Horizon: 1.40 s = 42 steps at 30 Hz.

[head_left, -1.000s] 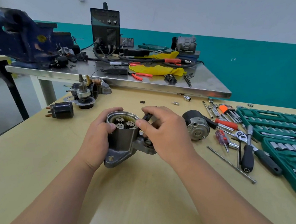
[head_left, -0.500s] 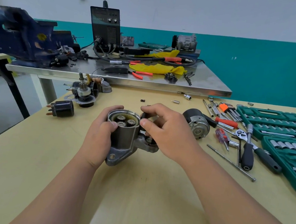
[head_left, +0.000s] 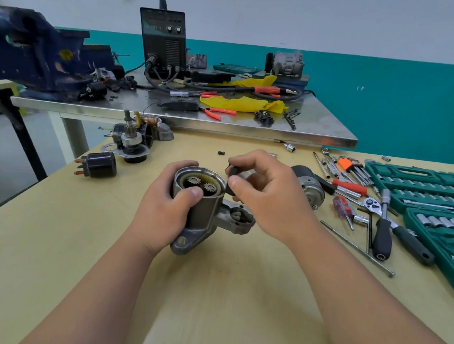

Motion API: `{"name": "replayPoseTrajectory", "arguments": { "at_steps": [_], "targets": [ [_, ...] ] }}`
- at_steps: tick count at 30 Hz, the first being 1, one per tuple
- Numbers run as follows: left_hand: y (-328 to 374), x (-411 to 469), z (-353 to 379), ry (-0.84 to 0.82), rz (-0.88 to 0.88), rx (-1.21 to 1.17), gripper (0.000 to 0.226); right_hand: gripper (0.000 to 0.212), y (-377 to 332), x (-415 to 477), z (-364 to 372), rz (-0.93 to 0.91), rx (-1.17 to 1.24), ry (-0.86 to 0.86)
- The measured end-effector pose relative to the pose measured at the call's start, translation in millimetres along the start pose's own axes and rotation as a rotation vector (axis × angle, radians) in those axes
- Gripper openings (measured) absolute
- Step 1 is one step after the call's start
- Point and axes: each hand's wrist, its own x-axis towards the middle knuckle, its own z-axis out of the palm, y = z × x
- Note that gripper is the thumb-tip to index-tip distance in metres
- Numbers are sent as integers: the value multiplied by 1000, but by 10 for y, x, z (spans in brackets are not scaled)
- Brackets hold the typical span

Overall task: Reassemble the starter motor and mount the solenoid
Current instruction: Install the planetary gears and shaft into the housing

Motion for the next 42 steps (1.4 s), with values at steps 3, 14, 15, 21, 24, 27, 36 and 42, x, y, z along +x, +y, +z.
{"name": "replayPoseTrajectory", "arguments": {
  "at_steps": [3,14,15,21,24,27,36,42],
  "targets": [
    [0,8,-18,19,-10,-10,56,23,4,-15,-14,-6,4,-28],
    [-3,10,-22,29,-19,15,56,24,35,-63,32,-8,-72,-53],
    [-5,12,-26,32,-19,11,55,25,31,-62,51,-12,-56,-19],
    [11,0,-7,-19,27,39,52,25,-1,-35,54,-89,-55,32],
    [12,-1,3,-17,36,52,52,24,22,-50,29,-88,-50,41],
    [4,6,-6,-1,27,33,54,25,67,-64,41,-23,-23,-25],
    [5,4,-27,-5,27,17,61,25,131,-37,79,22,75,-16],
    [16,2,-29,2,33,12,66,21,135,-32,100,28,114,54]
  ]
}}
